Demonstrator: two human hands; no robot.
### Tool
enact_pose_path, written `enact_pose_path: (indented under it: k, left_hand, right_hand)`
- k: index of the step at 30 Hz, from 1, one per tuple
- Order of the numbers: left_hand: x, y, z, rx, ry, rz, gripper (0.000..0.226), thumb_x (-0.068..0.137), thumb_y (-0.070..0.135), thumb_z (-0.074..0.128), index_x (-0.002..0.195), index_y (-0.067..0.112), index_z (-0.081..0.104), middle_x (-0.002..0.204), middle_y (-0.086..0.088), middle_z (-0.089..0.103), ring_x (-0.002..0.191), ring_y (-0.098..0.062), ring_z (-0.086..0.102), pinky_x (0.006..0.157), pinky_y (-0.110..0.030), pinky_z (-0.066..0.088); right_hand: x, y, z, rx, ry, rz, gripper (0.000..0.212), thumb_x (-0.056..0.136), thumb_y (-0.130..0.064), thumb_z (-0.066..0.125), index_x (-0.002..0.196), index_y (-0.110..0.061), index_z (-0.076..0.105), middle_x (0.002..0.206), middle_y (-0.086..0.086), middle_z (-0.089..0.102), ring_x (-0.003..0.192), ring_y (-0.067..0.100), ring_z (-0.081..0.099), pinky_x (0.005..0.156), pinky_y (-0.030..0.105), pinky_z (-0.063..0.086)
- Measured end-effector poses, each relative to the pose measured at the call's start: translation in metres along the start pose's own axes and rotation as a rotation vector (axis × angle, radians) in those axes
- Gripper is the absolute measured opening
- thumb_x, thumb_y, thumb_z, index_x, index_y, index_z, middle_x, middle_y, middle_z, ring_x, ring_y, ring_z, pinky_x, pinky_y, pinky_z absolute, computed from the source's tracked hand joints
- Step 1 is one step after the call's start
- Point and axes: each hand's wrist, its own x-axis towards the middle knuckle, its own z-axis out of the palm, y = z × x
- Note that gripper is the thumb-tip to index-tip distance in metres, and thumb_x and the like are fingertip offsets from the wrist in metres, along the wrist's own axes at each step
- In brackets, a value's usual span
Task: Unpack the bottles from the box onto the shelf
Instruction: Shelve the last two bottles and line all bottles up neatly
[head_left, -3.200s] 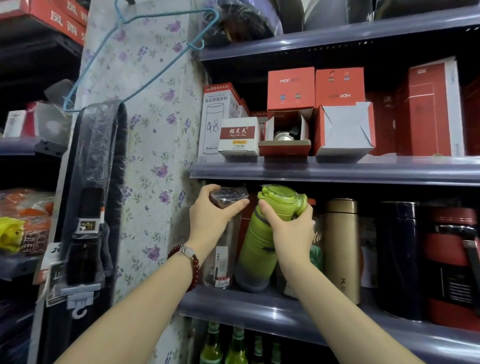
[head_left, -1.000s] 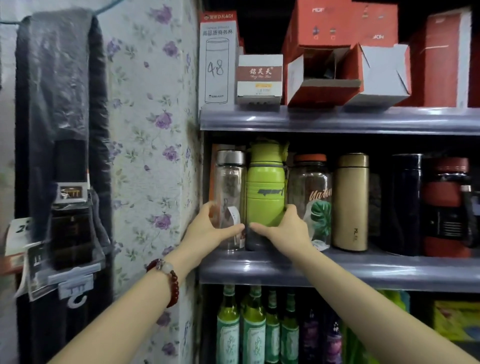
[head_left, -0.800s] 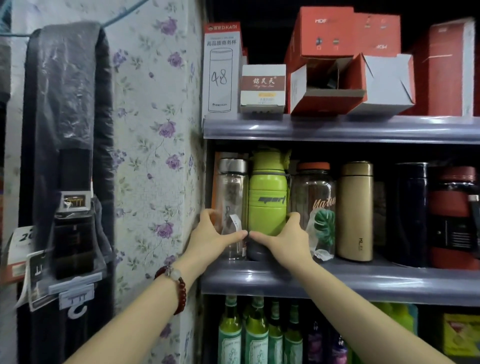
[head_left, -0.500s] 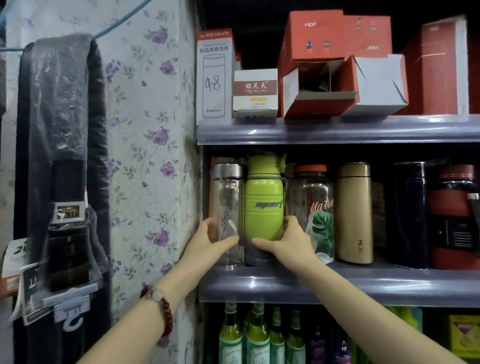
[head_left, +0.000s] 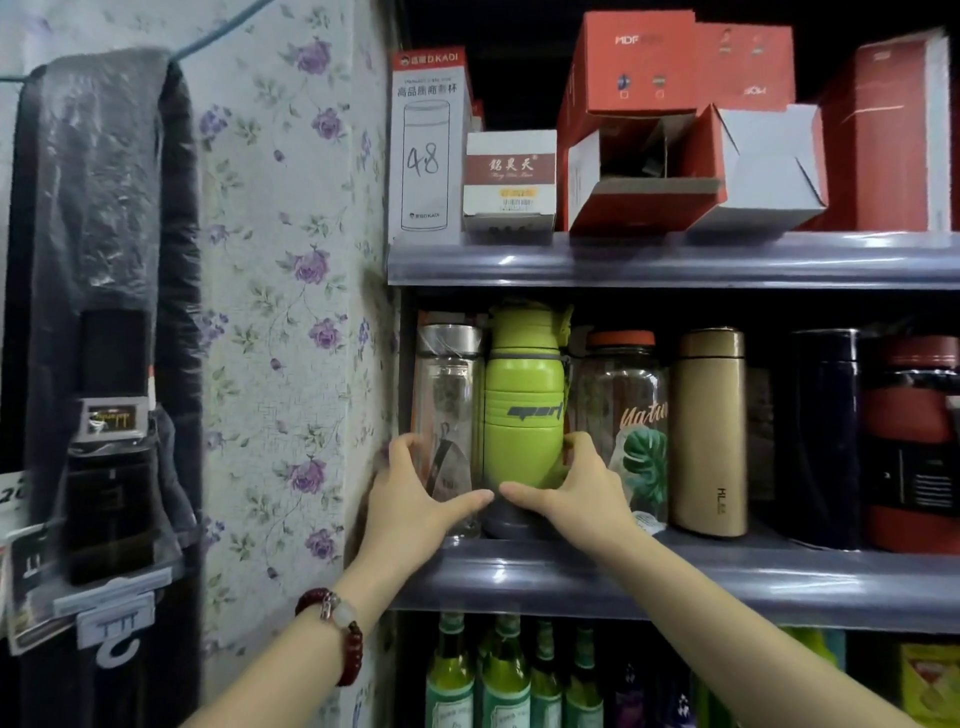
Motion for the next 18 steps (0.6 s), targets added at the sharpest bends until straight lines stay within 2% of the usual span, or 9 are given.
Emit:
enact_pose_path:
  k: [7, 9, 12, 14, 16, 18]
  left_hand:
    - [-0.003, 0.003, 0.004, 0.046, 0.045, 0.008, 0.096, 0.059, 0.047, 0.084, 0.135, 0.02, 0.032, 0.134, -0.008, 0.052, 0.119, -0.026, 0.052, 0.087, -0.028, 0.039]
    - [-0.005, 0.006, 0.003, 0.071, 0.046, 0.013, 0.103, 0.06, 0.047, 0.083, 0.141, 0.018, 0.027, 0.141, -0.011, 0.047, 0.126, -0.027, 0.047, 0.096, -0.032, 0.039]
    - [-0.016, 0.019, -0.002, 0.07, 0.093, 0.035, 0.112, 0.064, 0.046, 0.081, 0.15, 0.02, 0.014, 0.15, -0.013, 0.031, 0.136, -0.028, 0.034, 0.109, -0.038, 0.031]
    - [-0.031, 0.033, -0.007, 0.044, 0.219, 0.122, 0.098, 0.071, 0.041, 0.077, 0.148, 0.021, 0.019, 0.146, -0.011, 0.035, 0.132, -0.026, 0.037, 0.107, -0.038, 0.033]
    - [-0.048, 0.052, -0.005, 0.02, 0.308, 0.291, 0.076, 0.077, 0.031, 0.073, 0.141, 0.023, 0.033, 0.135, -0.001, 0.042, 0.125, -0.019, 0.043, 0.102, -0.033, 0.035]
    - [-0.058, 0.068, 0.009, -0.063, 0.245, 0.434, 0.066, 0.078, 0.026, 0.072, 0.135, 0.027, 0.04, 0.124, 0.012, 0.042, 0.12, -0.01, 0.046, 0.103, -0.028, 0.037]
  right_hand:
    - [-0.006, -0.004, 0.0, -0.034, 0.007, 0.023, 0.08, 0.068, -0.043, 0.081, 0.127, -0.014, 0.037, 0.122, 0.005, 0.057, 0.095, 0.014, 0.047, 0.078, 0.027, 0.04]
    - [-0.006, -0.006, 0.0, -0.034, -0.004, 0.042, 0.079, 0.068, -0.043, 0.081, 0.127, -0.013, 0.037, 0.124, 0.007, 0.056, 0.097, 0.017, 0.048, 0.078, 0.027, 0.04]
    - [-0.008, -0.012, -0.008, -0.093, -0.036, 0.053, 0.074, 0.072, -0.042, 0.079, 0.127, -0.01, 0.04, 0.124, 0.008, 0.057, 0.106, 0.022, 0.054, 0.08, 0.027, 0.041]
    - [-0.015, -0.013, -0.023, -0.103, -0.001, 0.008, 0.066, 0.076, -0.039, 0.075, 0.127, -0.011, 0.044, 0.115, 0.006, 0.06, 0.098, 0.02, 0.057, 0.079, 0.029, 0.045]
    - [-0.024, -0.011, -0.047, -0.063, 0.118, -0.073, 0.054, 0.08, -0.036, 0.071, 0.125, -0.017, 0.05, 0.105, -0.001, 0.061, 0.09, 0.015, 0.061, 0.079, 0.033, 0.053]
    - [-0.03, -0.004, -0.075, -0.041, 0.304, -0.14, 0.042, 0.081, -0.034, 0.07, 0.118, -0.02, 0.055, 0.102, -0.006, 0.064, 0.09, 0.012, 0.063, 0.083, 0.034, 0.054]
